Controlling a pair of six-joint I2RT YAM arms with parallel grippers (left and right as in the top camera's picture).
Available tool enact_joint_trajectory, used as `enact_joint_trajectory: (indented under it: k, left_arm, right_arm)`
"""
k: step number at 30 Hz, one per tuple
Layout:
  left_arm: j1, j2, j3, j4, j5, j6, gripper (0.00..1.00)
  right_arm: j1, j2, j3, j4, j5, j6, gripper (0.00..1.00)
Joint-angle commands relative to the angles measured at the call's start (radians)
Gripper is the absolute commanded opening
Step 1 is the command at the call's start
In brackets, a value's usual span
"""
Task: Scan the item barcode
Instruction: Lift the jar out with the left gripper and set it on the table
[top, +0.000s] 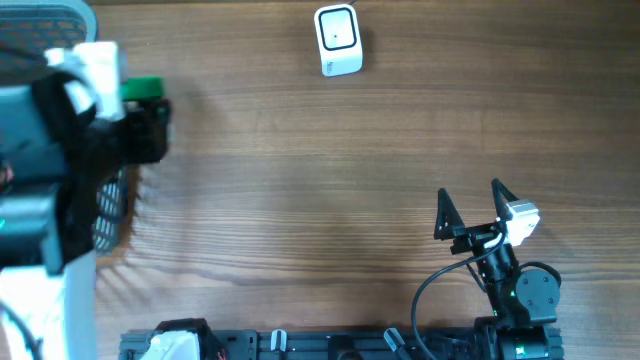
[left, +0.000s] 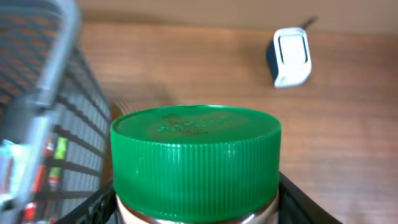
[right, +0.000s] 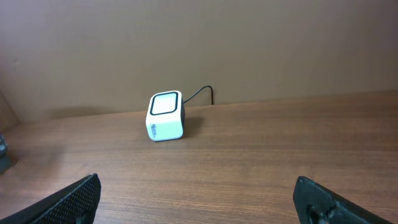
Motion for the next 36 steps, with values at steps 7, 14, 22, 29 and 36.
enact_joint_trajectory:
  k: [7, 14, 22, 29, 36]
  left_arm:
    - [-0.281, 0.358, 0.005, 0.015, -0.073, -0.18, 0.53]
    - [-0.415, 0.653, 0.005, 0.124, 0.045, -0.238, 0.49]
    - [-0.604, 0.806, 0.005, 0.272, 0.07, -0.364, 0.39]
    - [-0.779, 0.905, 0.005, 0.312, 0.069, -0.414, 0.44]
    - [-0.888, 0.958, 0.005, 0.33, 0.069, -0.42, 0.47]
  right_arm:
    - [-0.006, -0.003, -0.001, 0.005, -0.005, 0.007, 1.0]
    - [-0.006, -0.004, -0.001, 0.005, -0.005, 0.007, 1.0]
    - [-0.006, -0.003, -0.001, 0.005, -0.005, 0.007, 1.0]
    - [-0.006, -0.004, -0.001, 0.005, -0.005, 0.007, 1.0]
    - [-0.006, -0.003, -0.001, 0.005, -0.005, 0.007, 1.0]
